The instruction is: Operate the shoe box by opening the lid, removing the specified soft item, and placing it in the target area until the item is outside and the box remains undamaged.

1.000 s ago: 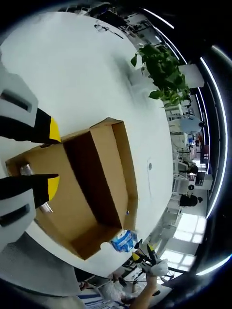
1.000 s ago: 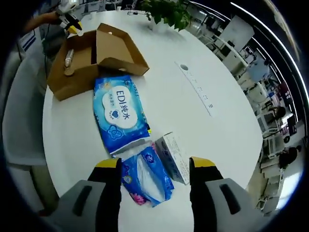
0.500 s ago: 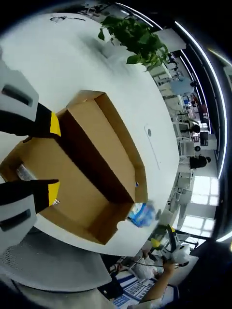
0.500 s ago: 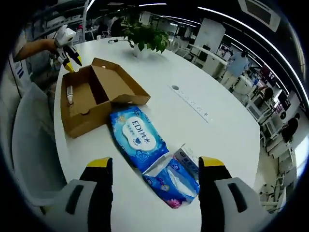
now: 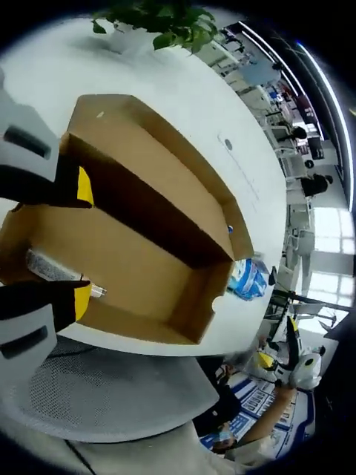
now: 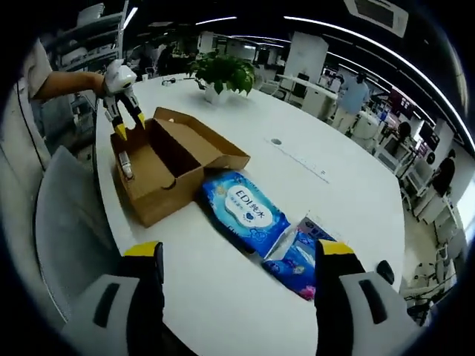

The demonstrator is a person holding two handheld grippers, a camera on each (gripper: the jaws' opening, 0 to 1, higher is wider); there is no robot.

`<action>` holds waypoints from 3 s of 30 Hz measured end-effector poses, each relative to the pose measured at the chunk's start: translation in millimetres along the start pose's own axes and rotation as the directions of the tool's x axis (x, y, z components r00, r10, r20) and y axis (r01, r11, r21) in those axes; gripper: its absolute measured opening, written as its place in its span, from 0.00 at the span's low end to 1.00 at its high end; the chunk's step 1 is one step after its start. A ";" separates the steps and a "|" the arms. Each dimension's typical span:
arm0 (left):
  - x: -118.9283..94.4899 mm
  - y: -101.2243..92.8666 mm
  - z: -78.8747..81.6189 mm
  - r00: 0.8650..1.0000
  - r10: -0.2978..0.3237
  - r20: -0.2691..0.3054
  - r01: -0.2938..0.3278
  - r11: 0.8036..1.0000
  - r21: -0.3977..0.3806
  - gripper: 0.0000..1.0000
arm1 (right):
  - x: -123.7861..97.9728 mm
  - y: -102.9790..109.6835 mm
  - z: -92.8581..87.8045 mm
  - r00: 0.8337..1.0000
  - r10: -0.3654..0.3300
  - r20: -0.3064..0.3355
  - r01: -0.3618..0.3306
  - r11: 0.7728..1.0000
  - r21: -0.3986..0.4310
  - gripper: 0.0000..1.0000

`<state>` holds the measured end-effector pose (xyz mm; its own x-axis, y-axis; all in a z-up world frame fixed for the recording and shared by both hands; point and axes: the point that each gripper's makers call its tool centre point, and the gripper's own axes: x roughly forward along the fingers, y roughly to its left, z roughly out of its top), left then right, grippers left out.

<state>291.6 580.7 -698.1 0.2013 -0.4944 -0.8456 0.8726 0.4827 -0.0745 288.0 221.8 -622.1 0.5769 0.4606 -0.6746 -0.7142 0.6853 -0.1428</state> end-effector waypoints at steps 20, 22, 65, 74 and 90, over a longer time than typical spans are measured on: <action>35.9 -14.3 -37.0 0.940 -0.158 -0.303 0.244 0.931 0.272 0.47 | -19.6 50.9 -29.7 0.999 -0.039 0.007 0.038 0.990 0.136 0.84; 39.9 -11.7 -40.1 0.934 -0.145 -0.328 0.246 0.924 0.292 0.48 | -19.5 53.5 -30.4 0.999 -0.040 0.009 0.038 0.989 0.144 0.84; 70.8 -20.1 -52.5 0.934 -0.086 -0.347 0.210 0.917 0.340 0.20 | 6.4 87.7 -16.6 0.993 0.034 0.112 -0.060 0.968 0.243 0.76; 65.6 -15.8 -31.5 0.960 -0.034 -0.277 0.128 0.936 0.328 0.20 | 9.7 92.8 -5.7 0.988 0.053 0.147 -0.085 0.970 0.226 0.75; 36.5 -41.4 26.3 0.991 0.003 -0.137 0.041 0.947 0.317 0.20 | 18.2 104.4 32.2 0.966 0.130 0.225 -0.156 0.983 0.097 0.65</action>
<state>274.5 523.6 -712.0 0.1416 -0.3892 -0.9102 0.9761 0.2079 0.0629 236.7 319.8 -626.0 0.5531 0.6611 -0.5069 -0.7531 0.6569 0.0350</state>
